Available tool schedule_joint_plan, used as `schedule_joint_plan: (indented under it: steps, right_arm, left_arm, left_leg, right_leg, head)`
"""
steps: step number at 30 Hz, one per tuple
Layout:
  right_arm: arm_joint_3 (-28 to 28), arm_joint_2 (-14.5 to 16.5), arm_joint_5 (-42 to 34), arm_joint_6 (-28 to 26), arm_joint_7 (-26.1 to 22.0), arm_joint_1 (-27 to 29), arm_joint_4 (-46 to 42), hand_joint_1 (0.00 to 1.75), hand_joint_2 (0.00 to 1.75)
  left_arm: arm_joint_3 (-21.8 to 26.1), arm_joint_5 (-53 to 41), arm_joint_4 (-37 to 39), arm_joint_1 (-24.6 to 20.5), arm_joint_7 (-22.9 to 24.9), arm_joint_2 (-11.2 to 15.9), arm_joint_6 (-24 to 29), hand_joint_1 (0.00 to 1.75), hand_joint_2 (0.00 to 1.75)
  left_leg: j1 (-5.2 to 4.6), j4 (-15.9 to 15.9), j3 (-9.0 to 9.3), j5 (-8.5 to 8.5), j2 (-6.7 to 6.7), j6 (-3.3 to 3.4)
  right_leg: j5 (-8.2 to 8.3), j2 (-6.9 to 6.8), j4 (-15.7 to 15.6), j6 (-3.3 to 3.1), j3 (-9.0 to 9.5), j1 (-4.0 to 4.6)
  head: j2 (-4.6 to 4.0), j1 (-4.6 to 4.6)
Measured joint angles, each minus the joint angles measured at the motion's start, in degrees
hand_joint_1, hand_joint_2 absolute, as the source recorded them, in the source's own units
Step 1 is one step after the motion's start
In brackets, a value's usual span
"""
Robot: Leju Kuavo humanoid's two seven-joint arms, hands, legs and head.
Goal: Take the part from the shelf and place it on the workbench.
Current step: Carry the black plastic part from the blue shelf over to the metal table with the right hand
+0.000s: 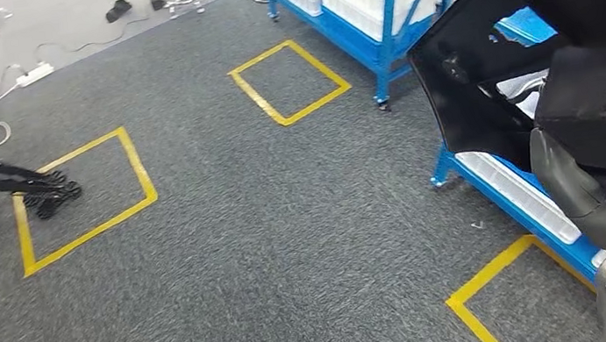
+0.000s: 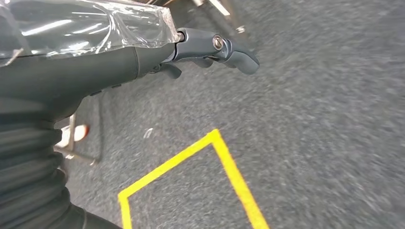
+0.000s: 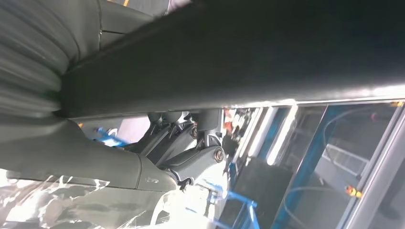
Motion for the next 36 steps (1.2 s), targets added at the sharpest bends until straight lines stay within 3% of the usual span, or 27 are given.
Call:
schedule_joint_plan:
  steps: [2,3,4,6,8,9,11,13,15,16,17,18,20,22,24,26,28,30,31,32,34,36]
  right_arm:
    - [0.0,0.0,0.1,0.0,0.0,0.0,0.0,1.75,1.75]
    - [0.0,0.0,0.1,0.0,-0.1,-0.1,0.0,1.75,1.75]
    - [0.0,0.0,0.1,0.0,-0.1,-0.2,0.0,1.75,1.75]
    - [0.0,0.1,0.2,0.1,-0.1,-0.3,0.0,1.75,1.75]
    - [0.0,0.1,0.2,0.1,-0.2,-0.3,0.0,1.75,1.75]
    - [0.0,0.1,0.2,0.1,-0.1,-0.3,0.0,1.75,1.75]
    - [0.0,0.1,0.2,0.1,-0.2,-0.3,0.0,1.75,1.75]
    - [0.0,0.1,0.2,0.0,-0.2,0.0,0.0,1.75,1.75]
    - [0.0,0.1,0.2,0.0,-0.2,0.3,0.0,1.75,1.75]
    - [0.0,0.1,0.2,0.0,-0.2,0.4,0.0,1.75,1.75]
    - [0.0,0.1,0.2,0.0,-0.2,0.5,0.0,1.75,1.75]
    - [0.0,0.1,0.2,0.0,-0.2,0.5,0.0,1.75,1.75]
    - [0.0,0.1,0.2,0.0,-0.2,0.5,0.0,1.75,1.75]
    - [0.0,0.1,0.2,0.0,-0.2,0.4,0.0,1.75,1.75]
    - [0.0,0.2,0.2,0.0,-0.2,0.4,0.0,1.75,1.75]
    - [0.0,0.2,0.3,0.0,-0.2,0.3,0.0,1.75,1.75]
    - [0.0,0.2,0.3,0.1,-0.3,0.3,0.0,1.75,1.75]
    - [0.0,0.3,0.3,0.2,-0.3,0.4,0.0,1.75,1.75]
    - [0.0,0.3,0.3,0.2,-0.3,0.5,0.0,1.75,1.75]
    - [0.0,0.3,0.3,0.2,-0.3,0.5,0.0,1.75,1.75]
    - [0.0,0.4,0.3,0.2,-0.3,0.5,0.0,1.75,1.75]
    - [0.0,0.4,0.3,0.2,-0.3,0.5,0.0,1.75,1.75]
  left_arm:
    - [0.0,0.0,0.0,0.0,0.0,0.0,0.0,0.0,1.75]
    - [0.0,0.0,0.0,0.0,0.0,0.0,0.0,0.0,1.75]
    - [0.0,0.0,0.0,-0.1,0.0,0.0,0.0,0.0,1.75]
    - [0.0,0.0,0.0,-0.3,0.0,0.0,0.0,0.0,1.75]
    - [0.0,0.0,0.0,-0.1,0.0,0.0,0.0,0.0,1.75]
    - [0.0,0.0,0.0,0.0,0.0,0.1,0.0,0.0,1.75]
    - [0.1,0.0,0.0,0.1,0.0,0.2,0.0,0.0,1.75]
    - [0.1,0.0,0.0,-0.1,0.0,0.2,-0.1,0.0,1.75]
    - [0.0,0.0,0.0,-0.1,0.1,0.2,-0.2,0.0,1.75]
    - [0.0,0.0,0.0,-0.1,0.1,0.2,-0.2,0.0,1.75]
    - [0.1,0.0,0.0,-0.1,0.1,0.2,-0.3,0.0,1.75]
    - [0.1,0.0,0.0,-0.1,0.2,0.2,-0.3,0.0,1.75]
    - [0.1,0.0,0.0,-0.1,0.2,0.2,-0.3,0.0,1.75]
    - [0.1,0.0,0.0,-0.1,0.2,0.2,-0.4,0.0,1.75]
    - [0.0,0.0,0.0,0.2,0.2,0.3,-0.5,0.0,1.75]
    - [0.0,-0.1,0.0,0.5,0.2,0.3,-0.6,0.0,1.75]
    - [0.0,-0.1,0.0,0.3,0.2,0.3,-0.6,0.0,1.75]
    - [0.0,-0.1,0.0,0.2,0.2,0.3,-0.6,0.0,1.75]
    - [0.0,-0.1,0.0,0.3,0.2,0.3,-0.6,0.0,1.75]
    - [0.0,-0.1,0.0,0.3,0.2,0.3,-0.6,0.0,1.75]
    - [0.0,-0.1,0.0,0.3,0.2,0.3,-0.6,0.0,1.75]
    - [0.0,-0.1,0.0,0.1,0.2,0.3,-0.6,0.0,1.75]
  left_leg:
    - [0.29,-6.7,3.6,3.35,1.26,-0.33]
    - [0.17,-10.7,5.79,4.75,2.62,-0.38]
    - [0.03,-13.7,7.31,5.7,3.57,-0.15]
    - [-0.41,-15.7,8.13,5.97,4.22,0.65]
    - [-0.52,-15.8,7.88,6.05,3.16,1.4]
    - [-0.48,-15.9,7.89,6.14,2.69,1.73]
    - [-0.36,-16.0,7.97,6.33,1.58,2.54]
    - [-0.5,-16.1,8.01,6.37,0.25,3.25]
    - [-0.77,-16.1,8.05,6.37,-1.32,3.6]
    - [-0.87,-16.0,8.09,6.35,-2.17,3.64]
    - [-0.93,-16.0,8.19,6.35,-3.05,3.65]
    - [-0.94,-16.0,8.31,6.34,-3.95,3.64]
    - [-1.01,-15.8,8.32,6.29,-5.67,3.43]
    - [-0.93,-15.8,7.95,6.39,-7.12,2.89]
    - [-0.63,-15.9,7.49,6.57,-8.0,2.27]
    - [-0.67,-13.8,6.26,5.37,-5.63,1.72]
    - [-0.78,-7.0,3.0,2.16,-1.85,1.15]
    - [-0.57,0.5,-0.76,-0.42,-0.39,0.69]
    - [-0.46,1.9,-1.5,-0.5,-0.13,0.54]
    - [-0.36,0.7,-0.9,0.49,0.14,0.45]
    - [-0.32,-7.5,3.43,4.09,1.87,0.46]
    - [-0.74,-14.3,7.09,6.28,3.55,0.98]
  right_leg:
    - [-0.28,-1.51,0.0,0.43,0.33,-0.14]
    - [-0.5,-2.16,0.0,0.78,0.53,-0.03]
    - [-0.7,-2.75,0.0,1.14,0.71,0.11]
    - [-0.92,-3.74,-0.2,1.8,1.02,0.5]
    - [-0.93,-4.53,-0.5,2.27,1.33,0.45]
    - [-1.15,-4.21,-0.5,2.51,1.4,0.27]
    - [-3.04,-1.9,2.1,2.68,0.4,0.01]
    - [-6.86,0.89,9.7,2.38,-3.26,0.16]
    - [-9.09,1.8,17.0,2.08,-7.28,0.42]
    - [-8.53,1.92,17.7,1.95,-7.98,0.47]
    - [-6.9,2.09,16.0,1.78,-7.54,0.47]
    - [-4.55,2.75,12.3,1.6,-6.02,0.43]
    - [-0.89,5.55,4.3,1.29,-2.63,0.25]
    - [0.08,6.9,1.0,1.2,-1.29,0.26]
    - [0.29,5.4,0.7,0.86,-1.16,0.38]
    - [0.46,3.85,0.4,0.27,-0.89,0.31]
    - [0.4,2.3,0.2,-0.09,-0.67,0.33]
    - [0.24,0.72,0.2,-0.22,-0.59,0.41]
    - [0.14,-0.02,0.2,-0.22,-0.54,0.42]
    - [0.02,-0.73,0.2,-0.15,-0.43,0.41]
    - [-0.35,-2.07,0.3,0.18,0.01,0.44]
    - [-0.83,-3.21,0.3,0.75,0.42,0.75]
  head:
    - [0.0,0.0]
    - [0.0,-0.01]
    - [0.0,0.06]
    - [0.0,0.21]
    - [0.0,0.32]
    - [0.0,0.37]
    - [0.0,0.48]
    - [0.0,0.62]
    - [0.0,0.69]
    - [0.0,0.7]
    - [0.0,0.7]
    - [0.0,0.7]
    - [0.0,0.69]
    - [0.0,0.66]
    - [0.0,0.66]
    - [0.0,0.49]
    - [0.0,0.2]
    - [0.0,0.09]
    - [0.0,0.08]
    - [0.0,0.07]
    - [0.0,0.07]
    - [0.0,0.15]
